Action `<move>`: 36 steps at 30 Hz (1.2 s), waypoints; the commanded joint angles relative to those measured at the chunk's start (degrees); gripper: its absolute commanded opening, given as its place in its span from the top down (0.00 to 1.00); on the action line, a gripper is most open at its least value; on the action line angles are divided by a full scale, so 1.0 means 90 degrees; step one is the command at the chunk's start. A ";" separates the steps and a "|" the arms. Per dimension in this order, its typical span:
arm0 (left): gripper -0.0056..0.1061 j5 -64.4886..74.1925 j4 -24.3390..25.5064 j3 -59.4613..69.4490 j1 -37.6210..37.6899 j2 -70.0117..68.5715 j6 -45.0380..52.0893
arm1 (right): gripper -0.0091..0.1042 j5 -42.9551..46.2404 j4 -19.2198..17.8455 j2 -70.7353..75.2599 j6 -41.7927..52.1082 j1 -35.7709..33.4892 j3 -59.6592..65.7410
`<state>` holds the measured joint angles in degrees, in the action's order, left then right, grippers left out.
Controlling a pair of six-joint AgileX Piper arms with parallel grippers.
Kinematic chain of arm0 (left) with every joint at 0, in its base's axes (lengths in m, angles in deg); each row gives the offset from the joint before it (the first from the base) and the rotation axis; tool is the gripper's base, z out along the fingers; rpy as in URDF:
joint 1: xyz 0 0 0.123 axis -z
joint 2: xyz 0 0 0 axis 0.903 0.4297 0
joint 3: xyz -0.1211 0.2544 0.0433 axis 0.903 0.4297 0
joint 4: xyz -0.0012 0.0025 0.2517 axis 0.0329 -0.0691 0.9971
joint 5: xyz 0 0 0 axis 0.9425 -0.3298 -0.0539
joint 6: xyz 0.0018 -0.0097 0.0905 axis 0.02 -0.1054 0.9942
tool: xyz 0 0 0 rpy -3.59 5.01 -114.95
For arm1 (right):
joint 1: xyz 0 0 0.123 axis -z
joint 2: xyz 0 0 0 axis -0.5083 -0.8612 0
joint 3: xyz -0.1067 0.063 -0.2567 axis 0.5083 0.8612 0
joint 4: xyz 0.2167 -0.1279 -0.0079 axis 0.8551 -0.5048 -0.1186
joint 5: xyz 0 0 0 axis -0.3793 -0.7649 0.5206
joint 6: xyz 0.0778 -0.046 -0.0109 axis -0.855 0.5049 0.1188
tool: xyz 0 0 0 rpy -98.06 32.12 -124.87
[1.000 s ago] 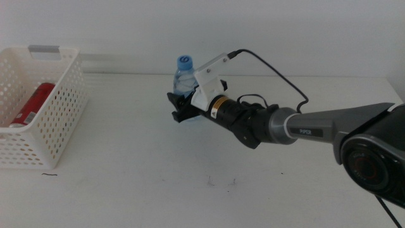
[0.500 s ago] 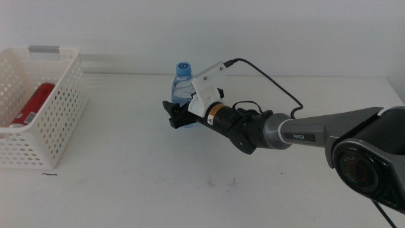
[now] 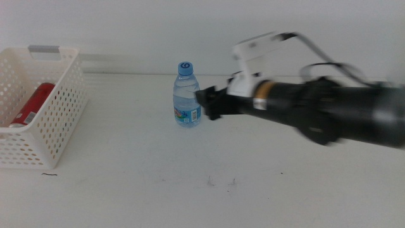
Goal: Use arms to grab the bottles and put them into the dustbin to the left of the table.
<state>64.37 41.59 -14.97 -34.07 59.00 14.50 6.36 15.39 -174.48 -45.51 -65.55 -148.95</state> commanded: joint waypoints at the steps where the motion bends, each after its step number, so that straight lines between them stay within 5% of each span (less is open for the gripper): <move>1: 0.11 -0.0082 0.0030 -0.0018 0.0037 -0.0031 -0.0044 | 0.12 -0.0517 -0.0007 0.1195 -0.0088 -0.0125 0.0709; 6: 0.11 -0.0082 0.0030 -0.0018 0.0037 -0.0031 -0.0044 | 0.12 -0.3287 0.0135 0.3661 0.0160 -0.0456 0.1115; 10: 0.11 -0.0082 0.0030 -0.0018 0.0037 -0.0031 -0.0044 | 0.12 -0.4599 0.1536 0.5155 0.1764 -0.0516 0.0917; 12: 0.11 -0.0082 0.0030 -0.0018 0.0037 -0.0031 -0.0044 | 0.12 -0.4983 0.1891 0.5623 0.2168 -0.0516 0.0770; 29: 0.11 -0.0411 0.0358 0.0123 0.0037 -0.0005 -0.0013 | 0.12 -0.5403 0.1840 0.6203 0.2168 -0.0516 0.0537; 32: 0.11 -0.1768 0.0185 0.1190 0.0037 -0.0124 -0.0013 | 0.12 -0.5403 0.1840 0.6203 0.2168 -0.0516 0.0537; 36: 0.11 -0.5740 0.0101 0.3867 0.0049 -0.0430 -0.0013 | 0.12 -0.5403 0.1840 0.6203 0.2168 -0.0516 0.0537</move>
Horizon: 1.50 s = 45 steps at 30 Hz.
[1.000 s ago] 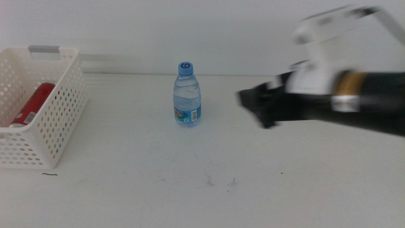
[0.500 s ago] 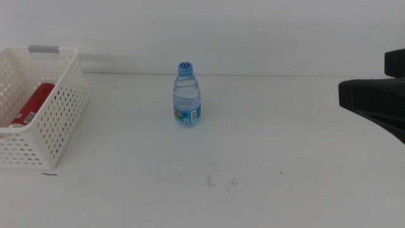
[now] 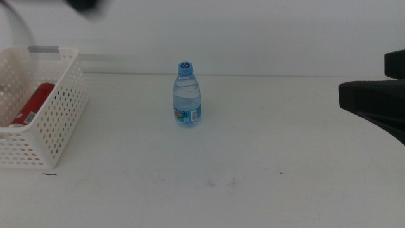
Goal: Use arms to grab the bottles and put them into the dustbin to the left of the table.
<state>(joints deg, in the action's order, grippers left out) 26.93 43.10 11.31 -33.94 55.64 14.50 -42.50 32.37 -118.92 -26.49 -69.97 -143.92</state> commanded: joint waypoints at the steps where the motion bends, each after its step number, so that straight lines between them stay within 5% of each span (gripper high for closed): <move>1: 0.11 -0.2421 -0.0045 0.1564 0.0034 -0.0074 -0.0013 | 0.12 0.0027 -0.0046 0.0029 0.0054 -0.0025 -0.0022; 8: 0.11 -0.6930 -0.0405 0.5235 0.0034 0.0432 -0.0763 | 0.12 0.0027 -0.0046 0.0029 0.0054 -0.0025 -0.0022; 13: 0.11 -0.7533 -0.0436 0.5952 0.0034 0.1043 -0.0853 | 0.12 0.0027 -0.0046 0.0029 0.0054 -0.0025 -0.0022; 21: 0.11 -0.9567 -0.0051 0.5709 -0.0150 0.3238 -0.1188 | 0.12 0.0027 -0.0046 0.0029 0.0054 -0.0025 -0.0022; 29: 0.11 -1.0400 0.1538 0.4286 -0.0989 0.5519 -0.2073 | 0.12 0.0027 -0.0046 0.0029 0.0054 -0.0025 -0.0022; 45: 0.11 -0.9932 0.1188 0.1856 -0.1049 0.7560 -0.2073 | 0.12 0.0027 -0.0046 0.0029 0.0054 -0.0025 -0.0022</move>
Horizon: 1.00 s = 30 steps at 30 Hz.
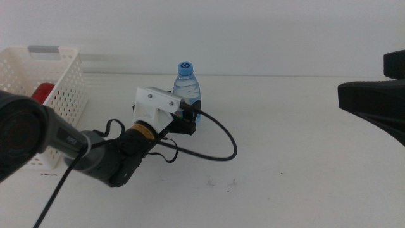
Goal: Use arms to grab the bottles and put them into the dustbin to the left of the table.
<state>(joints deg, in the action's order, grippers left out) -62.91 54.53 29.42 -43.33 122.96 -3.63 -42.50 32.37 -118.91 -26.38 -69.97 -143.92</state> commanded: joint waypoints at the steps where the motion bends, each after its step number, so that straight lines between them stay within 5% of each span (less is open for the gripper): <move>1: 0.11 0.0192 -0.0082 -0.0291 -0.0006 0.0147 -0.0058 | 0.12 0.0027 -0.0046 0.0027 0.0042 -0.0025 -0.0022; 18: 0.16 0.0722 -0.0184 -0.1782 -0.0006 0.1212 -0.0031 | 0.12 0.0027 -0.0046 0.0027 0.0042 -0.0025 -0.0022; 21: 0.35 0.0722 -0.0338 -0.1748 -0.0006 0.1241 -0.0057 | 0.12 0.0027 -0.0046 0.0027 0.0042 -0.0025 -0.0022; 27: 0.93 0.0862 0.0040 -0.1068 -0.0006 0.0304 -0.0244 | 0.12 0.0027 -0.0046 0.0027 0.0042 -0.0025 -0.0022; 30: 0.97 0.1744 0.0395 -0.0517 -0.0006 -0.0725 -0.0562 | 0.12 0.0027 -0.0046 0.0027 0.0042 -0.0025 -0.0022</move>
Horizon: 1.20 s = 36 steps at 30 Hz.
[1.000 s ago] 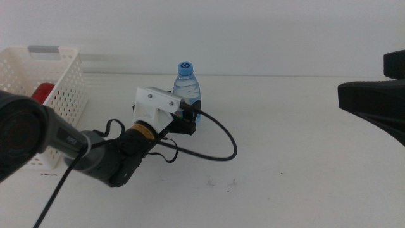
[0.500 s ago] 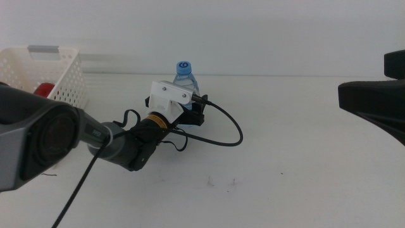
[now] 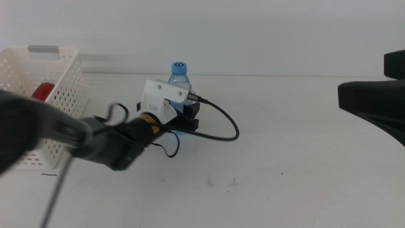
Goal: Use arms to grab the bottles and put them into the dustbin to the left of the table.
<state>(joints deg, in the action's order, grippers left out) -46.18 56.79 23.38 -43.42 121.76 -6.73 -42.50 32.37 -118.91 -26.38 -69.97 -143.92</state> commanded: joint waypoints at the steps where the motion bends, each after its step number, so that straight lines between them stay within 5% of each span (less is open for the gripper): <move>1: 0.97 0.0373 0.0359 0.0310 0.0005 -0.1004 -0.0507 | 0.12 0.0027 -0.0046 0.0027 0.0042 -0.0025 -0.0022; 8: 0.97 0.4265 0.2924 0.0550 0.0292 -0.3695 -0.3453 | 0.12 0.0027 -0.0046 0.0027 0.0042 -0.0025 -0.0022; 13: 0.97 0.5583 0.2956 0.0550 0.0379 -0.4998 -0.3803 | 0.12 0.0027 -0.0046 0.0027 0.0042 -0.0025 -0.0022; 23: 0.97 0.5726 0.3093 0.0550 0.0366 -0.5783 -0.3396 | 0.12 0.0027 -0.0046 0.0027 0.0042 -0.0025 -0.0022; 27: 0.97 0.6333 0.1800 0.0257 0.0154 -0.5835 -0.2630 | 0.12 0.0027 -0.0046 0.0027 0.0042 -0.0025 -0.0022; 30: 0.97 0.7700 -0.0957 -0.0603 -0.0493 -0.5762 0.0987 | 0.12 0.0027 -0.0046 0.0027 0.0042 -0.0025 -0.0022; 32: 0.97 0.8413 -0.2234 -0.1205 -0.1074 -0.5633 0.2983 | 0.12 0.0027 -0.0046 0.0027 0.0042 -0.0025 -0.0022; 36: 0.97 0.9949 -0.2630 -0.2348 -0.2060 -0.5274 0.3376 | 0.12 0.0027 -0.0029 0.0027 0.0042 -0.0025 -0.0022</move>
<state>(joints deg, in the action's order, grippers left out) 40.31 35.70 5.61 -59.18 73.72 19.94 -42.50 32.37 -118.91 -26.38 -69.97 -143.92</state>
